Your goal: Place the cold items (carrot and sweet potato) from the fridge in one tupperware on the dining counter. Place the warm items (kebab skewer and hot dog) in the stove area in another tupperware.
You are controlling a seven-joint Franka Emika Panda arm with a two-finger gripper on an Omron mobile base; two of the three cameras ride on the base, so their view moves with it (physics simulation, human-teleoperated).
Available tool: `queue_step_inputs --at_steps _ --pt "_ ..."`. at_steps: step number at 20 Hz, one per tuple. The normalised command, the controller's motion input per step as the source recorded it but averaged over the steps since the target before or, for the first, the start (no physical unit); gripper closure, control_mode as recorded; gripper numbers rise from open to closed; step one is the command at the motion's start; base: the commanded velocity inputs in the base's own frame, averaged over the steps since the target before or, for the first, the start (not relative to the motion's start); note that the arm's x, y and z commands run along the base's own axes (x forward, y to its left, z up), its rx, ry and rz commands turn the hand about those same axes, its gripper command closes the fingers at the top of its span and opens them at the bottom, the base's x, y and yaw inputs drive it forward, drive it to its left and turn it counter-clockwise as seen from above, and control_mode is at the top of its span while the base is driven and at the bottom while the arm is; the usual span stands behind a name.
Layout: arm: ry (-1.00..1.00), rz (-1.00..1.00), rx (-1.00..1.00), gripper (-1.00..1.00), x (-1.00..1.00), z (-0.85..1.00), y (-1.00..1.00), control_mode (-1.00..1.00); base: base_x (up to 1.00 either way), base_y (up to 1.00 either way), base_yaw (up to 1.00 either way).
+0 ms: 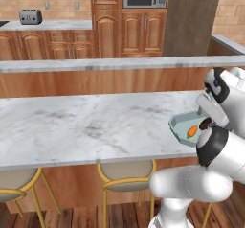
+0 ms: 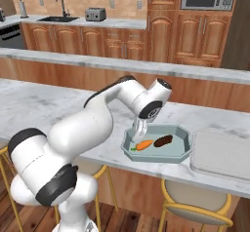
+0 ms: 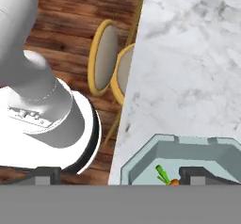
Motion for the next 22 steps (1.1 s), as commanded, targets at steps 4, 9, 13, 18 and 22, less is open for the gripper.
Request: queue_step_inputs --at_steps 4,9,13,18,22 --pt "0.15 -0.28 0.04 -1.0 -0.46 0.45 0.42 -1.0 0.0 0.0 0.0" --pt "0.16 -0.41 0.04 -1.0 -0.48 0.35 0.46 -1.0 0.0 0.0 0.0" --pt "0.15 -0.45 0.01 -1.0 -0.42 0.27 0.55 -1.0 0.0 0.0 0.0" --pt "0.16 -0.47 0.0 -1.0 -0.32 0.15 0.66 -1.0 0.0 0.0 0.0" --pt "0.15 -0.5 0.0 -1.0 -0.31 0.18 0.69 -1.0 0.0 0.0 0.0"
